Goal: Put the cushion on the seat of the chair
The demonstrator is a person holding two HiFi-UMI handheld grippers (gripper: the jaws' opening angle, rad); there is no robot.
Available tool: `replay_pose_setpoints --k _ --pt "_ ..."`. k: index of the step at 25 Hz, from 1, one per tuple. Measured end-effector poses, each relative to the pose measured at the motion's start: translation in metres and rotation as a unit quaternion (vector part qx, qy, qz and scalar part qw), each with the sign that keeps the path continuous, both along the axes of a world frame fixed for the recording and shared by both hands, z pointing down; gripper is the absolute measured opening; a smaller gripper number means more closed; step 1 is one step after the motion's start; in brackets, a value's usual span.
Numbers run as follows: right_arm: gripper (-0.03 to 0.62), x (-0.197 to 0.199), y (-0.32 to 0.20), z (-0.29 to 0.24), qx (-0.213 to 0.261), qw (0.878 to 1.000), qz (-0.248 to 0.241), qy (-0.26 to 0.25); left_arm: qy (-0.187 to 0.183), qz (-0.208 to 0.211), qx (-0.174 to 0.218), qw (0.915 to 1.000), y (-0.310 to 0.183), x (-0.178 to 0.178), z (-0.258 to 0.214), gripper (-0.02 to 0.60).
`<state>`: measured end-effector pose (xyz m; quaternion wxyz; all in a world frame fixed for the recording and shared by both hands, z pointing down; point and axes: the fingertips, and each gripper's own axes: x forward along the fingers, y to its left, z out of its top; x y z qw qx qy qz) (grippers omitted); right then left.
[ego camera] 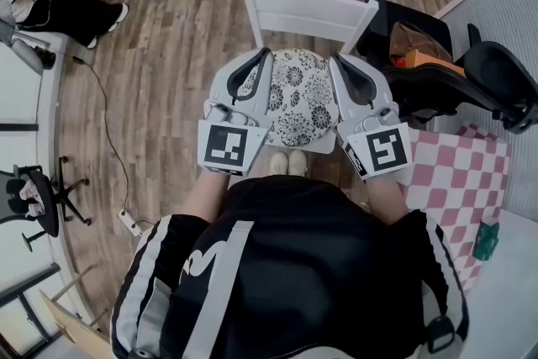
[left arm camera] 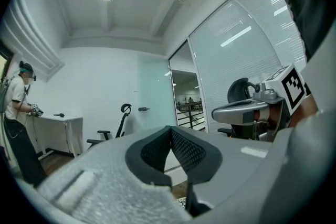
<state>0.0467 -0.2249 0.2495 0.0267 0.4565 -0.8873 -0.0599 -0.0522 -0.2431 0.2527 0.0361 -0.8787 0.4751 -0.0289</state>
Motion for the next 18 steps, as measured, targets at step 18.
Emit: replay_pose_setpoints --k 18 --pt "-0.001 -0.0009 0.0012 -0.0001 -0.001 1.000 -0.001 -0.007 -0.010 -0.001 0.013 0.9999 0.0014 -0.0012 -0.0025 0.002"
